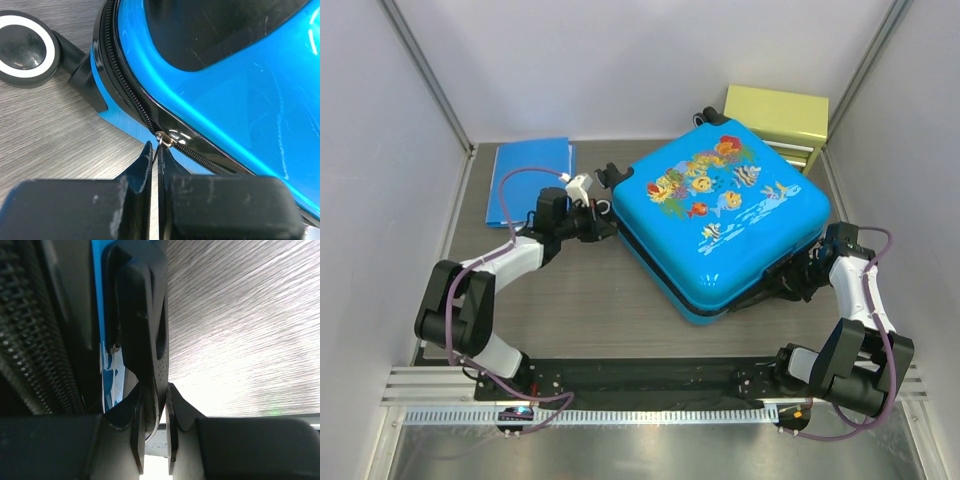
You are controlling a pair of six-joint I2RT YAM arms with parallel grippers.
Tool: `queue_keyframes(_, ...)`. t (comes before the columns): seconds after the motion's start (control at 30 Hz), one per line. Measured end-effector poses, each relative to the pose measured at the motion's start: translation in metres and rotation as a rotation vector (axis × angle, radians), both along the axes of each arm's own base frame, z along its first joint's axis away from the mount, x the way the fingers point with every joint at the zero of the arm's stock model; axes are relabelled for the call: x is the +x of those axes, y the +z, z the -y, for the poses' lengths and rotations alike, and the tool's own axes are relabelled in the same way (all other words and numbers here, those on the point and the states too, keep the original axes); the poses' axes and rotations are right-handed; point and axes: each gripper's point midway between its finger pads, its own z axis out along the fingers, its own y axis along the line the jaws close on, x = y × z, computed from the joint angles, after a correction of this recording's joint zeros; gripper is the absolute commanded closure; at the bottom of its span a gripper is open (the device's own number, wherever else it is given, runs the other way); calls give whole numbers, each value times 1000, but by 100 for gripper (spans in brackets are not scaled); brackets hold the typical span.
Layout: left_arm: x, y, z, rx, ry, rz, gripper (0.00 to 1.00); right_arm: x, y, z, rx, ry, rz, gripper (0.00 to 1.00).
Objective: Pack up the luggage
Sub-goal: Zip the luggage at the center of the board.
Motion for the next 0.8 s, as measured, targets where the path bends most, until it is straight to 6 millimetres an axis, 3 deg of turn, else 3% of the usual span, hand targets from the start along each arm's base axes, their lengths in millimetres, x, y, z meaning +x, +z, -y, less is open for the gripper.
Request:
queue_keyframes(0.27,0,0,0,-10,-2,-18,100,0,0,0,2,-9,-4,99)
queue_keyframes(0.33,-2,0,-1,-24,4,-17,96,-1,0,1,5,-18,-9,99)
queue_keyframes(0.37,-4,1,-1,-32,4,-15,91,-1,0,2,7,-22,-14,99)
queue_keyframes(0.5,-5,8,-15,-39,59,9,37,2,0,10,-16,-32,-28,99)
queue_keyframes(0.67,14,33,-72,35,260,71,23,14,5,42,-123,-73,-10,99)
queue_keyframes(0.8,22,67,-81,39,314,92,15,17,7,50,-155,-77,-1,99)
